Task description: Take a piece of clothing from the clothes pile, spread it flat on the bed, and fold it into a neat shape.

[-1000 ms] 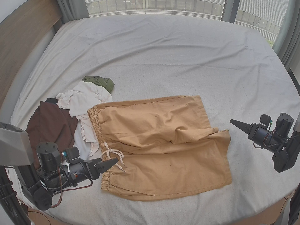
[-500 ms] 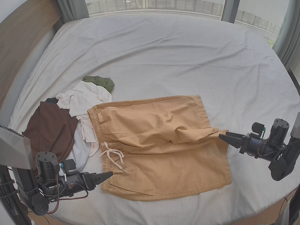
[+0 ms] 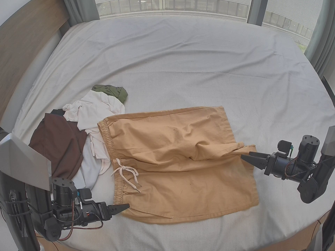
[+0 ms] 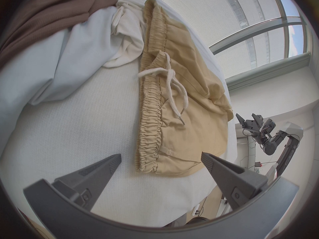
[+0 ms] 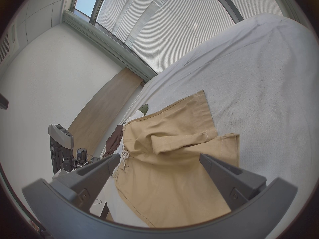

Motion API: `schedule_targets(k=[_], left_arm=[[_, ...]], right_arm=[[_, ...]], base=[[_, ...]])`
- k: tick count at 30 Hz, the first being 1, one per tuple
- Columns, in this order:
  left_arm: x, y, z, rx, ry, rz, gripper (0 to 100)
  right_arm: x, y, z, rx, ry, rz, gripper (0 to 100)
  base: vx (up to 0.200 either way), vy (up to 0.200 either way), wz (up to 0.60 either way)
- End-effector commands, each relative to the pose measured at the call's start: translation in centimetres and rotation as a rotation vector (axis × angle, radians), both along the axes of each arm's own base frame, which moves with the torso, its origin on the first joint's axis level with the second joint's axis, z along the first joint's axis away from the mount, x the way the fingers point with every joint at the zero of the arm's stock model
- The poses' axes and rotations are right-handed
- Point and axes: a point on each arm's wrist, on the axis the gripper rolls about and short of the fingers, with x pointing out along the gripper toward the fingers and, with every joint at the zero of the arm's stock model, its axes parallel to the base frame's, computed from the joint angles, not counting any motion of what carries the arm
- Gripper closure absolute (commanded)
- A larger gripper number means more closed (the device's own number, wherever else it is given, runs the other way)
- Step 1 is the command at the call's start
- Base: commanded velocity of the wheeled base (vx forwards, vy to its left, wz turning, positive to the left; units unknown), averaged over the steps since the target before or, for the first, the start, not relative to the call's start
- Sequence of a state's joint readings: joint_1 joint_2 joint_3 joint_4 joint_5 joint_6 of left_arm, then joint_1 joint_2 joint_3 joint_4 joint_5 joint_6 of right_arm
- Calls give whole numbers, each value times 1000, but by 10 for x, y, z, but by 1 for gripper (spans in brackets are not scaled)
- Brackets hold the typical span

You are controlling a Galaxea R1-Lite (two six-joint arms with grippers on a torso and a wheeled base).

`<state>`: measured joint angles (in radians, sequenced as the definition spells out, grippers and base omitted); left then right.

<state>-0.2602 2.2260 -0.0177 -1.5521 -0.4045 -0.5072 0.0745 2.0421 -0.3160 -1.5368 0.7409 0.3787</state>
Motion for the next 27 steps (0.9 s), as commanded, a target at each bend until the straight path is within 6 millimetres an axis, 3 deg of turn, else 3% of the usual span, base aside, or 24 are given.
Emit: schedule_targets(k=[1, 10, 11, 27], left_arm=[[-5, 1, -5, 6, 36, -6, 0], [-1, 0, -8, 4, 40, -7, 0], [-1, -1, -10, 5, 46, -10, 100], [5, -3, -16, 7, 43, -10, 100]], right_arm=[[1, 0, -2, -5, 4, 2, 0], [0, 0, -3, -12, -2, 3, 0], [0, 0, -3, -13, -3, 3, 0], [-11, -7, -16, -53, 51, -10, 0]], base=[[0, 0, 0], [0, 0, 0], [0, 0, 0], [0, 0, 0]])
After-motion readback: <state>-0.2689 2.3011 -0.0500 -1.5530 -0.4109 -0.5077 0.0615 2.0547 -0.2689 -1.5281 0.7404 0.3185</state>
